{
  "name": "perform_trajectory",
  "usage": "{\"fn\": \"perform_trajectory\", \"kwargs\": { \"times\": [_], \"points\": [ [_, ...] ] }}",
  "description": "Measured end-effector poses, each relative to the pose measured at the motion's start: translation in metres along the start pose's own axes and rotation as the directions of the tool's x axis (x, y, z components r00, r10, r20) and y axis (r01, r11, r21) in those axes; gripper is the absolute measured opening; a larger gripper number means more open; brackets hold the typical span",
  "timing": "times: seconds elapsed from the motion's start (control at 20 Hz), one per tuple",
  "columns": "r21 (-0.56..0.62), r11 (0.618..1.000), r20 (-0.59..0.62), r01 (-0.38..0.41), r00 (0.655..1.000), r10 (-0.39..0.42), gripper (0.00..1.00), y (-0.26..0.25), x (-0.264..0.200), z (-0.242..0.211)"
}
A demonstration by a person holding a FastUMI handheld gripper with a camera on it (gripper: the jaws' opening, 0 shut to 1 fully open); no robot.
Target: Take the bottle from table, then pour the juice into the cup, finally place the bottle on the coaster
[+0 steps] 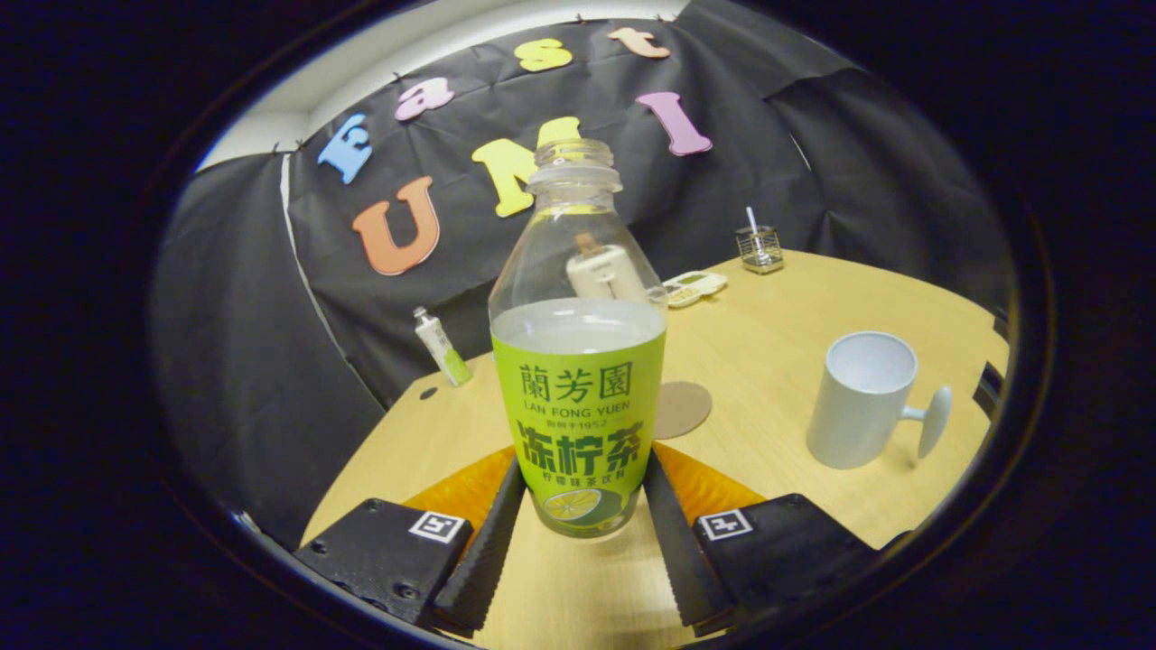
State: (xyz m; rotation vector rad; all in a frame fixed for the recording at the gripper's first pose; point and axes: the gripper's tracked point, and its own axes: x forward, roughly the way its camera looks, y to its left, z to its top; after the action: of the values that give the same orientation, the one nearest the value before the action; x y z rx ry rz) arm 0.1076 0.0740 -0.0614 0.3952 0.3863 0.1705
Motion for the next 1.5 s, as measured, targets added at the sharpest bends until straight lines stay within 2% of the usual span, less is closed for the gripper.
{"fn": "perform_trajectory", "kwargs": {
  "times": [0.15,0.3,0.45,0.6,0.85,1.0,1.2,1.5],
  "points": [
    [0.147,0.988,0.007,-0.055,0.998,0.055,0.79,0.01,0.006,0.013],
    [0.291,0.95,0.033,-0.116,0.993,0.112,0.79,0.018,0.009,0.026],
    [0.386,0.914,0.018,-0.123,0.992,0.126,0.79,0.018,0.016,0.027],
    [0.499,0.852,0.027,-0.158,0.986,0.167,0.79,0.021,0.017,0.03],
    [0.633,0.758,0.025,-0.156,0.983,0.182,0.79,0.019,0.018,0.03],
    [0.711,0.678,0.062,-0.188,0.977,0.205,0.78,0.015,0.016,0.035],
    [0.765,0.614,0.083,-0.195,0.975,0.207,0.79,0.014,0.023,0.042],
    [0.838,0.474,0.17,-0.27,0.955,0.243,0.78,0.02,0.015,0.062]
  ]
}}
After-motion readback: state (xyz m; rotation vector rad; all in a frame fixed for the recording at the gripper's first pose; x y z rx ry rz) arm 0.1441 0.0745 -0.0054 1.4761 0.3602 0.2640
